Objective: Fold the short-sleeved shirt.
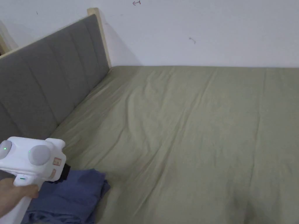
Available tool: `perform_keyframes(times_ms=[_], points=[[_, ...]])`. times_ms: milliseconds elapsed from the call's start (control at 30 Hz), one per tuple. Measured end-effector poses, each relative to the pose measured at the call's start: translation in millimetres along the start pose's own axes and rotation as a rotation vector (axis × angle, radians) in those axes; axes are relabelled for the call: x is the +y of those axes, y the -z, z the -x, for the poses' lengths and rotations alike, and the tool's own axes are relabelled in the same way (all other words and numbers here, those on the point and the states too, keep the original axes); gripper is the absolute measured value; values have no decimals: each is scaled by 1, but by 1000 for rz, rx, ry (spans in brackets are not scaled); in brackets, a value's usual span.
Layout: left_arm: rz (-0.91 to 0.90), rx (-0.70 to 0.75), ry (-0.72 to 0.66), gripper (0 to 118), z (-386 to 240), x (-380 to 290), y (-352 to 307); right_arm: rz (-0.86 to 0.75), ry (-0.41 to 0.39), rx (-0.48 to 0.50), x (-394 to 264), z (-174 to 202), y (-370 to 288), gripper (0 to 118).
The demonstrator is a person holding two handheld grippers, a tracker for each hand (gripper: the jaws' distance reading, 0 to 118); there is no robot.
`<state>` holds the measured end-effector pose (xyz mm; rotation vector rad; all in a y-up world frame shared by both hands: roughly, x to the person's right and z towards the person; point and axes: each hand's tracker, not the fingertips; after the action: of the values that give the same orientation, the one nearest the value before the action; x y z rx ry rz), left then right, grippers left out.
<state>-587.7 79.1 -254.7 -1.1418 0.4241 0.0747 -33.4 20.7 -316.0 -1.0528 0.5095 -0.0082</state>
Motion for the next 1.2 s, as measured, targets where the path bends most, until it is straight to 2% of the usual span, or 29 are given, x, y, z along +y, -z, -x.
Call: perform_keyframes(times_ms=[33, 100, 200, 300, 467, 567, 767, 967, 1200], points=[[-64, 10, 17, 0, -18, -5, -14, -3, 5, -4, -2, -3, -2, 1], [-149, -76, 51, 0, -55, -18, -39, -12, 8, -4, -6, -8, -10, 1], [-263, -187, 0, 0, -104, -41, -72, -52, 4, -11, -10, -15, -26, 1], [-411, -96, 4, 0, -167, -71, -108, -107, 4, -20, -15, -24, -43, 1], [-599, -158, 23, 0, -249, -107, -156, -197, 8, -50, -25, -41, -73, 1], [-706, -143, 67, 0, -283, -121, -180, -287, -31, -107, -26, -46, -95, 1], [-812, -165, -39, 0, -309, -129, -212, -472, -9, -182, -19, -52, -134, 1], [-902, -149, 2, 0, -330, -125, -240, -621, -68, -266, 2, -47, -168, 1], [-947, -159, -4, 0, -337, -119, -257, -716, -109, -298, 22, -38, -195, 1]])
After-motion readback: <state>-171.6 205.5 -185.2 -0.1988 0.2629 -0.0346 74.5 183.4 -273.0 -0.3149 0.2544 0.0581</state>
